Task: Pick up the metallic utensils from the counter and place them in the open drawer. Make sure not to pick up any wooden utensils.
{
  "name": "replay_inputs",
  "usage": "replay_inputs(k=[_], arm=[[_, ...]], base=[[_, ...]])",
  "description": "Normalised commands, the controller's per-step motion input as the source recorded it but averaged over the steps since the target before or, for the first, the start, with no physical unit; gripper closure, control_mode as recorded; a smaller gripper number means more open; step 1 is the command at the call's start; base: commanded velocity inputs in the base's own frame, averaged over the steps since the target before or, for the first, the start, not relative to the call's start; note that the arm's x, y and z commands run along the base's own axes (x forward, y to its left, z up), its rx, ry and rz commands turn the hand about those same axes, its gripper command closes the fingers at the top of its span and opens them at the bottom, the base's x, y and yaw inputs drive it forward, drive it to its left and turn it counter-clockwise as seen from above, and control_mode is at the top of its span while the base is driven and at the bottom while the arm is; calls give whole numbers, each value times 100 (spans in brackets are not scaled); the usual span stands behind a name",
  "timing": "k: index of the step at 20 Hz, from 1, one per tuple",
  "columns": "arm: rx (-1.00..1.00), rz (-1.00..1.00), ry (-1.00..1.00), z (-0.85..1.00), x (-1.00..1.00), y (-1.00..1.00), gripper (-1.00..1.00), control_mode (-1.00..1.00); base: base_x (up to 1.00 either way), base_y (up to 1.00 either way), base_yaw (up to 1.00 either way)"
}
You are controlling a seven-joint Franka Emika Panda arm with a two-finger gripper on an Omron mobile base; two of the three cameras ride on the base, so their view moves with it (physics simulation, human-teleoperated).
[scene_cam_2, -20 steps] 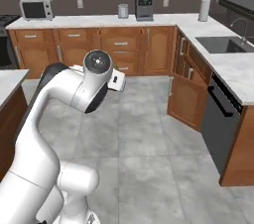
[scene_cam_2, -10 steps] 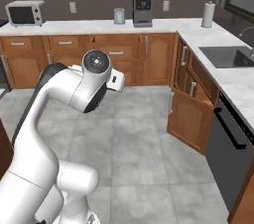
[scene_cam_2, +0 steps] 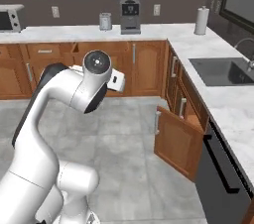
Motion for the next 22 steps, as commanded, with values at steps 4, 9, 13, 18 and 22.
replay_inputs(k=[4,9,13,18,22], arm=[[0,0,0,0,0,0,100,100],[0,0,0,0,0,0,100,100],[0,0,0,0,0,0,100,100],[0,0,0,0,0,0,100,100],[0,0,0,0,0,0,100,100]], base=[[100,-5,10],[100,0,14],[100,-17,13],[100,-17,13],[100,0,8]])
